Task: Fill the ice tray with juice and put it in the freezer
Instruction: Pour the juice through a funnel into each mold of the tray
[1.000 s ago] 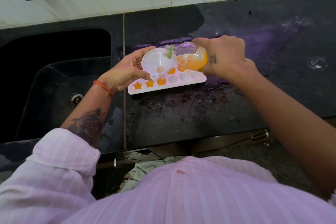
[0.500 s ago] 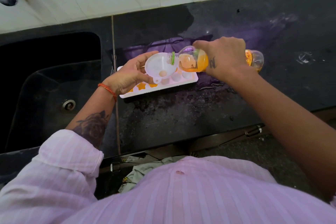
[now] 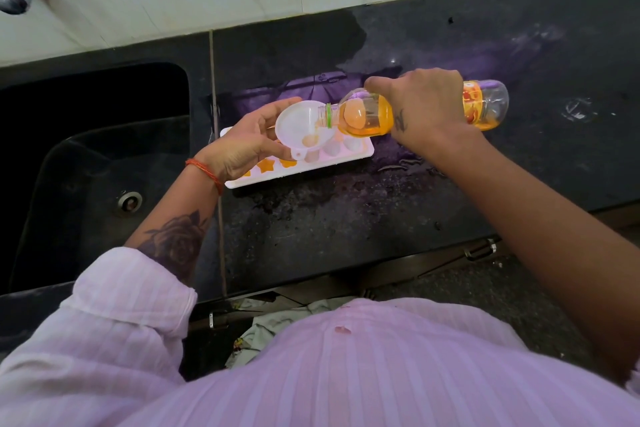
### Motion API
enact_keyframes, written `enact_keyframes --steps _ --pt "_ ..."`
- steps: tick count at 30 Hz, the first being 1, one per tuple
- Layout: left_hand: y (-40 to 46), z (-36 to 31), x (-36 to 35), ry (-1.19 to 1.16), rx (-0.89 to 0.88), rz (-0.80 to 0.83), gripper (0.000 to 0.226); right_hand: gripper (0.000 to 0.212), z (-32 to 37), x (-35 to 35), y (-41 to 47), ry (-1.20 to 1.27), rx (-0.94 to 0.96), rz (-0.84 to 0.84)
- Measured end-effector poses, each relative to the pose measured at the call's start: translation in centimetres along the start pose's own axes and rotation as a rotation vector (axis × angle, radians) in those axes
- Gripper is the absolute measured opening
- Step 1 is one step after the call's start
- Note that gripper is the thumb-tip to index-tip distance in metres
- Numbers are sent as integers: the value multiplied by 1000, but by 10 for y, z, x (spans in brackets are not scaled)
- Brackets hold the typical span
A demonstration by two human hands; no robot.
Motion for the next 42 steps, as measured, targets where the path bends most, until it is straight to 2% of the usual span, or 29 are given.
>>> enact_keyframes --steps 23,28,33,42 --pt "0 -3 1 34 9 -11 79 43 1 3 2 -1 15 3" --pt "-3 -7 1 39 19 -9 78 37 -1 1 4 57 22 -17" --pt "-4 -10 2 37 4 -14 80 33 -4 -4 4 121 5 -9" --pt "7 -14 -9 45 1 11 76 37 -17 -4 -2 106 -43 -19"
Point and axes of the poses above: each hand's wrist, its own y-axis towards the middle knuckle, its own x-axis out of the back of the hand, z = x × y, the point moved 6 cm from there along y, towards the middle knuckle, and after that the axes turned 10 degrees about z, right-handed, at the moved point
